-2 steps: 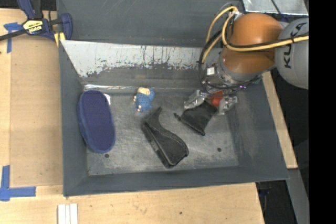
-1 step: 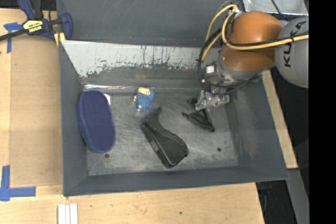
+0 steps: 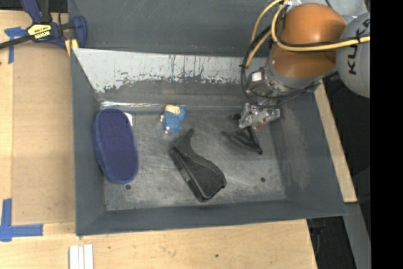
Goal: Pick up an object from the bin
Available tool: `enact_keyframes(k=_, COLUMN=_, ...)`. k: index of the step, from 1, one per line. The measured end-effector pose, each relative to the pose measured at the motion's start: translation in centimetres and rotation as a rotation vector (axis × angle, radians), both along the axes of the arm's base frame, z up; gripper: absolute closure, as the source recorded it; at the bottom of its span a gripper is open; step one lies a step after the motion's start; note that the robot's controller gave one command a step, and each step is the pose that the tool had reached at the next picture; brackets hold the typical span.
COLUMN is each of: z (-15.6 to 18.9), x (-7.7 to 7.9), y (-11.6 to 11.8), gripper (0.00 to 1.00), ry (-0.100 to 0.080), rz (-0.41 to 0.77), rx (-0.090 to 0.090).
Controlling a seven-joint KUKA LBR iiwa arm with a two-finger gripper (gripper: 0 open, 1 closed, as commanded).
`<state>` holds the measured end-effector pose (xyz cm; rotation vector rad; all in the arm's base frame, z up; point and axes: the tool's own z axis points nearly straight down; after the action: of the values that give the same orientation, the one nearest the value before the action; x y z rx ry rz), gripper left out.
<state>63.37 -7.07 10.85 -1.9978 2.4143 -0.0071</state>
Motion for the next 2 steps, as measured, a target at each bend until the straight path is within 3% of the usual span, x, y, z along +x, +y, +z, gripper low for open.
enact_keyframes(k=1, z=4.8, x=0.2, y=0.0, gripper=1.0, ry=0.0, rz=-0.003, rx=-0.001)
enact_keyframes(k=2, z=6.4, x=0.4, y=0.0, gripper=1.0, ry=0.001, rz=-0.007, rx=0.0)
